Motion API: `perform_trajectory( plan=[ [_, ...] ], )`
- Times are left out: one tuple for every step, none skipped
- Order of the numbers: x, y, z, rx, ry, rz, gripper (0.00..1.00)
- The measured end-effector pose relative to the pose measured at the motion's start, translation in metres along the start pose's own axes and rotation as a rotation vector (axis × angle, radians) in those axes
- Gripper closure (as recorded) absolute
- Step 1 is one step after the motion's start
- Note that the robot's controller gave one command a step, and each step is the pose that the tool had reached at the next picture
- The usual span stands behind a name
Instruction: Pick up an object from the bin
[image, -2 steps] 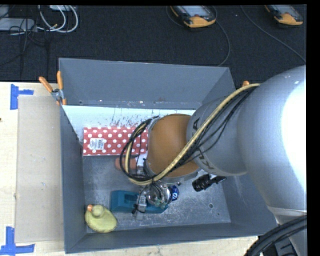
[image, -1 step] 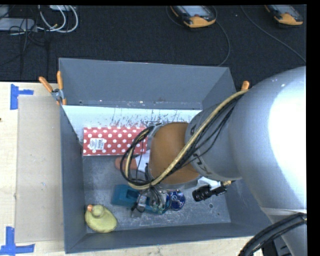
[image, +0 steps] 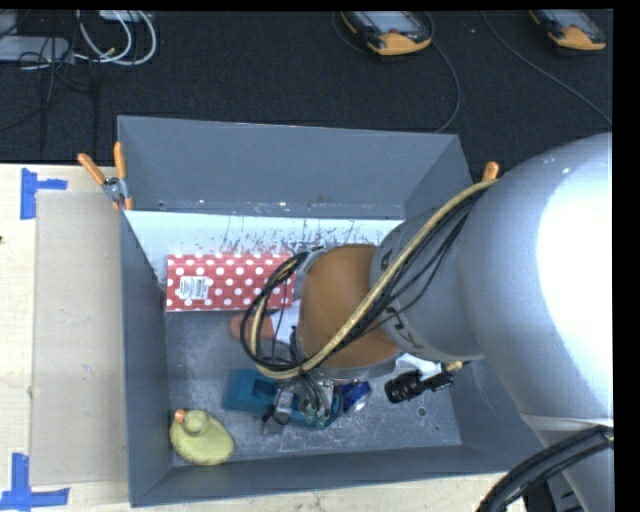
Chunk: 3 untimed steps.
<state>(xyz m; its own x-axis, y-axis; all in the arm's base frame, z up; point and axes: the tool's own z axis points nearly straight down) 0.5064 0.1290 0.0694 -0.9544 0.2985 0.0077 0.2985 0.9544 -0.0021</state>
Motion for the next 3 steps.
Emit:
perform_trajectory(
  plan=[
    [0.003,-0.002,-0.011,0.007,0.01,0.0,1.0],
    [0.003,-0.002,-0.029,0.007,0.009,0.001,1.0],
    [0.002,-0.002,-0.044,0.006,0.007,0.001,1.0]
  ],
)
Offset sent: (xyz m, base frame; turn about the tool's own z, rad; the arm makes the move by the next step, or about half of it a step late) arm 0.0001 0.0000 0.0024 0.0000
